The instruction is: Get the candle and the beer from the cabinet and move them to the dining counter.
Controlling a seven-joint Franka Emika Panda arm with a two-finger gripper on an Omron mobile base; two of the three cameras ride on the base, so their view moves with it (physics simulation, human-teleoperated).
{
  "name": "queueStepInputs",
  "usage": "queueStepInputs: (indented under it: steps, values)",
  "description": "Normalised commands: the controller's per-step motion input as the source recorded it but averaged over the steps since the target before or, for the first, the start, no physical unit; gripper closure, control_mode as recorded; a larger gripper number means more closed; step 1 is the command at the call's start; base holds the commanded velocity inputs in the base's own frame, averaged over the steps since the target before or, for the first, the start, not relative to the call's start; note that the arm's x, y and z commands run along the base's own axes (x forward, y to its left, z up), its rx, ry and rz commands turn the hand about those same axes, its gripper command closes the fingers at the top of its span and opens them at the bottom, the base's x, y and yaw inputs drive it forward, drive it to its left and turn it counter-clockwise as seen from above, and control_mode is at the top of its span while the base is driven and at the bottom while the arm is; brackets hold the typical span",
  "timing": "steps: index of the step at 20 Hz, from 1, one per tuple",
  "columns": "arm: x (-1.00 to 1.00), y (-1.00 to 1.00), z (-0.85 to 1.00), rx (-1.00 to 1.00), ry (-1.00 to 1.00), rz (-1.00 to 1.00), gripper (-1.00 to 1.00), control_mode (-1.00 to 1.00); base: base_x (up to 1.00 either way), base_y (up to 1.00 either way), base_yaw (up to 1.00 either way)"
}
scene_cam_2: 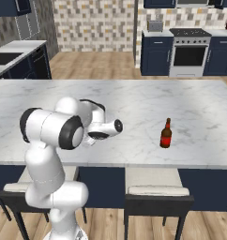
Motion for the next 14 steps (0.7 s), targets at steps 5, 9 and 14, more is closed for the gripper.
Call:
queueStepInputs:
  steps: [5, 9, 14]
  values:
    - [0.21, 0.0, -0.29, 0.0, 0.04, 0.05, 1.0, -1.0, 0.0, 0.0, 0.0]
    - [0.21, 0.01, -0.27, 0.0, 0.07, 0.04, 1.0, -1.0, 0.0, 0.0, 0.0]
    - [0.22, 0.04, -0.28, 0.0, 0.08, 0.03, 1.0, -1.0, 0.0, 0.0, 0.0]
